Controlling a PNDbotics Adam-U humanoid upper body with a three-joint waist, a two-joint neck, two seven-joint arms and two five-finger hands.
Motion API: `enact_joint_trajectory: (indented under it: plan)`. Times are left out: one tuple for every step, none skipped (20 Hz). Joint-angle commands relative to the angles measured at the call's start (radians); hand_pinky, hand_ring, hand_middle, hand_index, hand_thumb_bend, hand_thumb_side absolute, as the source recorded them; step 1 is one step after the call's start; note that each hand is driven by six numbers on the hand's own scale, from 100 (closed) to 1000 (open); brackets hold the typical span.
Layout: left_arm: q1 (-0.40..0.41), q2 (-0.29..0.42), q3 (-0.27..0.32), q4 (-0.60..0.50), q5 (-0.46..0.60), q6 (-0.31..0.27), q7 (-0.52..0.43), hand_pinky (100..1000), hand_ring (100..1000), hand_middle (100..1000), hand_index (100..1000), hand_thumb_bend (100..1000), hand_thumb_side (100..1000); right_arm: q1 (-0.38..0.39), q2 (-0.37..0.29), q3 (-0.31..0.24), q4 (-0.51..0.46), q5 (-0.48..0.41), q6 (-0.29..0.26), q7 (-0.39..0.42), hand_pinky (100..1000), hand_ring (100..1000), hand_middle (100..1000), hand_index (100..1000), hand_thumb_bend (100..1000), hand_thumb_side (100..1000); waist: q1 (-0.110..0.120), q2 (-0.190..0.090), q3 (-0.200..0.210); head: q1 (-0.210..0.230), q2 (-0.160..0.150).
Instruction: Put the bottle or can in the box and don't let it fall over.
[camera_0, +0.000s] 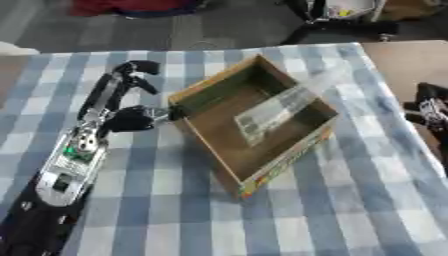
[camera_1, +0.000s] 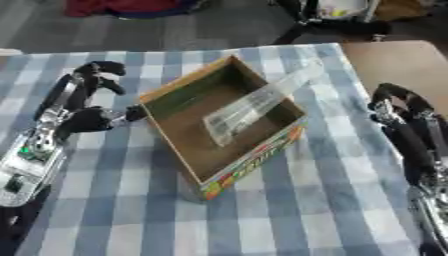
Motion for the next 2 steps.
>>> enact_joint_trajectory:
  plan:
    - [0.031, 0.062, 0.045, -0.068, 0.029, 0.005, 0.032, 879, 578, 699, 780, 926, 374, -0.01, -0.031, -0.012, -0.024, -0.002, -0.001, -0.006, 765, 765, 899, 789, 159, 523, -0.004, -0.024, 0.004, -0.007, -0.001]
    - [0.052, 0.073, 0.06, -0.08, 0.032, 0.006, 0.042, 879, 578, 699, 780, 926, 374, -0.01, -0.032, -0.013, -0.024, -0.002, -0.001, -0.007, 765, 765, 899, 789, 159, 523, -0.005, -0.023, 0.008, -0.011, -0.001]
